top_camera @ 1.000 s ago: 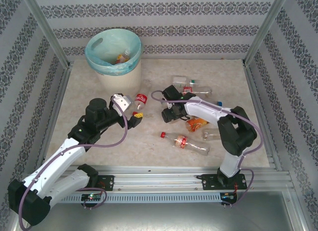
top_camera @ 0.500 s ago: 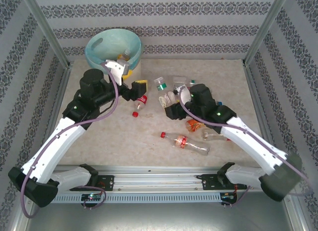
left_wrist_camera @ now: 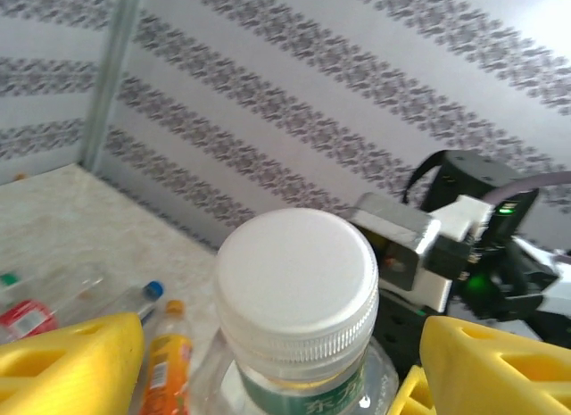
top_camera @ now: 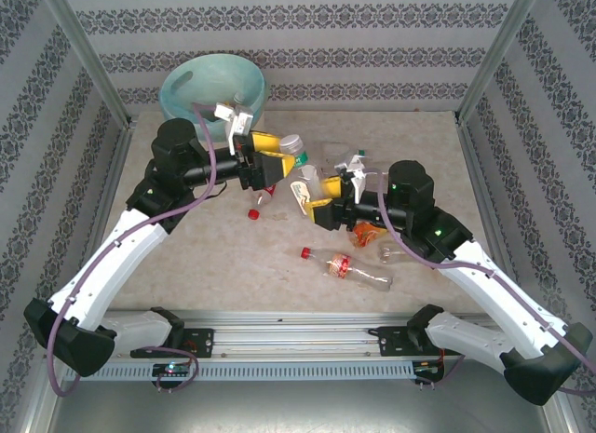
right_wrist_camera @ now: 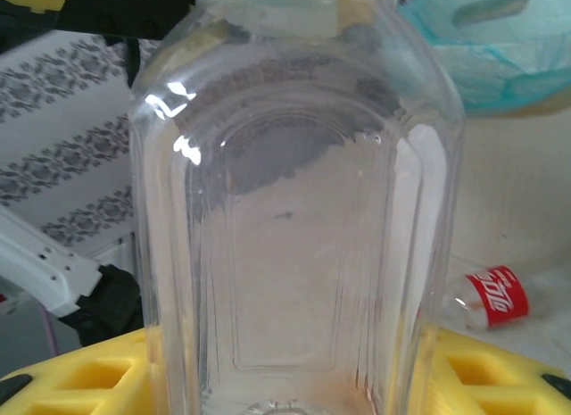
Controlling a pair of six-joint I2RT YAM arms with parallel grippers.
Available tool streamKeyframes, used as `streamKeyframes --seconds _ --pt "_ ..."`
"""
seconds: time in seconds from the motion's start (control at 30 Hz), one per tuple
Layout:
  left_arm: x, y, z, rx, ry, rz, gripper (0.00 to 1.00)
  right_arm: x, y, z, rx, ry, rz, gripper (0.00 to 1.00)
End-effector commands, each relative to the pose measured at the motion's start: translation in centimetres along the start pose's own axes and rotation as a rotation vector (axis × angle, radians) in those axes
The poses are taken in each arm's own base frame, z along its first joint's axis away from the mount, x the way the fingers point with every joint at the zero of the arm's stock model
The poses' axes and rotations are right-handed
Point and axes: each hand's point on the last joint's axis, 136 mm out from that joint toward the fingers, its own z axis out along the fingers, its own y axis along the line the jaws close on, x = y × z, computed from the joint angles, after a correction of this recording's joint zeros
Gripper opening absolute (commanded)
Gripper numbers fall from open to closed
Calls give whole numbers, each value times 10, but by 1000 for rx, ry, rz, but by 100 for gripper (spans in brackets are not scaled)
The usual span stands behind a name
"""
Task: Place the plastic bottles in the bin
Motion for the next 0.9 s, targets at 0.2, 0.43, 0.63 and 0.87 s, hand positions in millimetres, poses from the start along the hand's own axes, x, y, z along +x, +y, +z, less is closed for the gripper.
streamKeyframes --seconds 0.2,0.43,0.63,0.87 --pt "-13 -48 -9 218 -59 38 68 -27 32 6 -166 -60 -37 55" --pt "-8 -38 -12 142 -63 69 53 -26 39 14 -210 -40 -41 55" --pt "-7 -40 -15 140 -72 86 42 -26 38 17 -203 -38 -44 57" --pt "-12 -38 -27 69 -148 142 28 -30 30 15 -131 -63 -52 70"
